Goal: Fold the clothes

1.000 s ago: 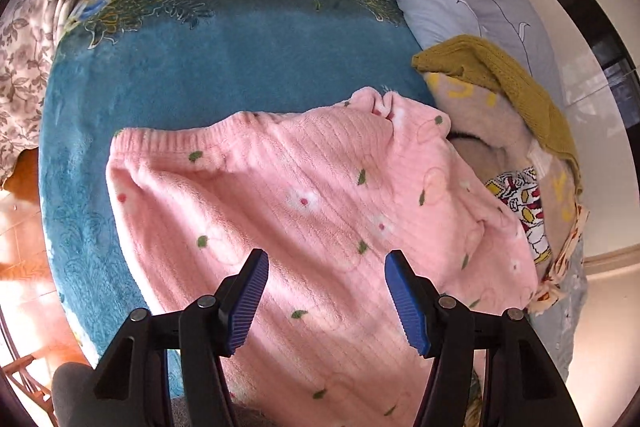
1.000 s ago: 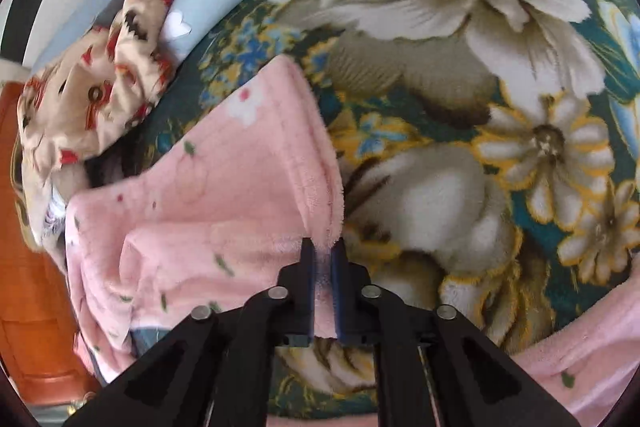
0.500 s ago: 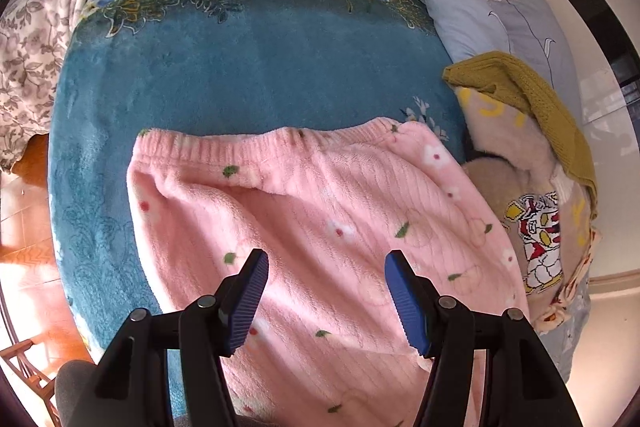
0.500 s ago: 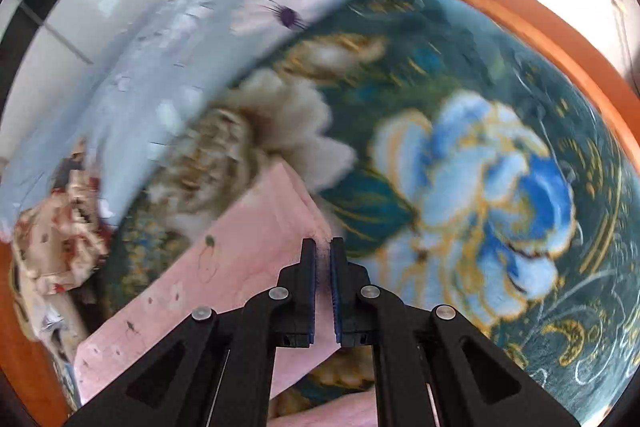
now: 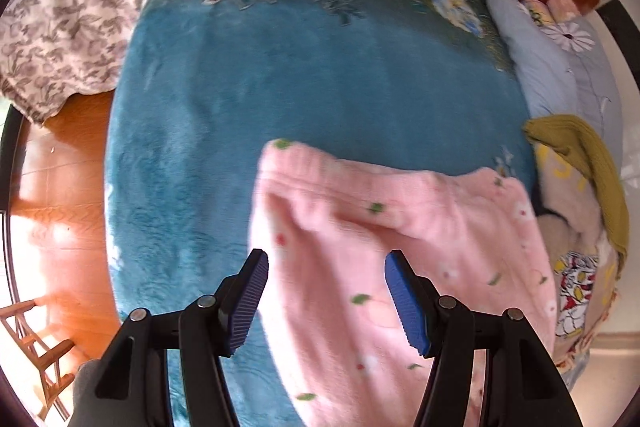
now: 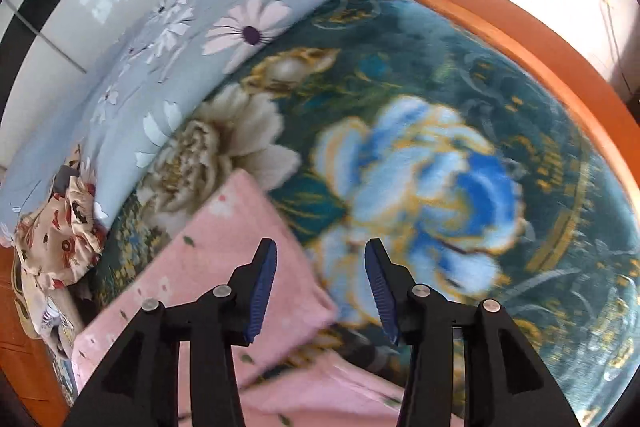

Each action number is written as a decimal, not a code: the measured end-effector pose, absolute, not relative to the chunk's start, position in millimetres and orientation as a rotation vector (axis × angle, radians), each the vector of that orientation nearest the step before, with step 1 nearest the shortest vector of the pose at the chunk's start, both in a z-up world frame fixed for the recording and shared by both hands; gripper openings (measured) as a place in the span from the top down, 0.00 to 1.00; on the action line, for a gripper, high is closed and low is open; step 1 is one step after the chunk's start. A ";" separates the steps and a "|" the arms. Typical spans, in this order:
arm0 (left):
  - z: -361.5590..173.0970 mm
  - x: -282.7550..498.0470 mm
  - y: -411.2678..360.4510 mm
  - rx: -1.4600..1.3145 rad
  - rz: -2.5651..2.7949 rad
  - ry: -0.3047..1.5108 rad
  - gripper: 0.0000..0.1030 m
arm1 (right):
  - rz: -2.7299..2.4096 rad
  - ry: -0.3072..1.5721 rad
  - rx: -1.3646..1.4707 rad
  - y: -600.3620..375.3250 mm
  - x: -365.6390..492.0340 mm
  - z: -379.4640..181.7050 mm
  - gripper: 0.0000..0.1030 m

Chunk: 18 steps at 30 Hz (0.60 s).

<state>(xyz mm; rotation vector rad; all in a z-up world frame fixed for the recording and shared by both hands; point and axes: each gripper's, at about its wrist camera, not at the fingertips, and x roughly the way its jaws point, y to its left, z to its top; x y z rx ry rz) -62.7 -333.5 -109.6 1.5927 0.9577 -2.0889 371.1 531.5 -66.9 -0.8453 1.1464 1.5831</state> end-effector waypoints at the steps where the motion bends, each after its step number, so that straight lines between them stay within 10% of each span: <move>1: -116.5 -60.6 -338.3 1.601 -2.068 0.956 0.37 | 1.568 1.153 -0.853 526.9 379.5 -68.0 0.54; 18: -176.7 -52.3 -354.6 1.698 -1.985 1.013 0.39 | 1.381 1.666 -0.857 392.7 462.3 -142.3 0.46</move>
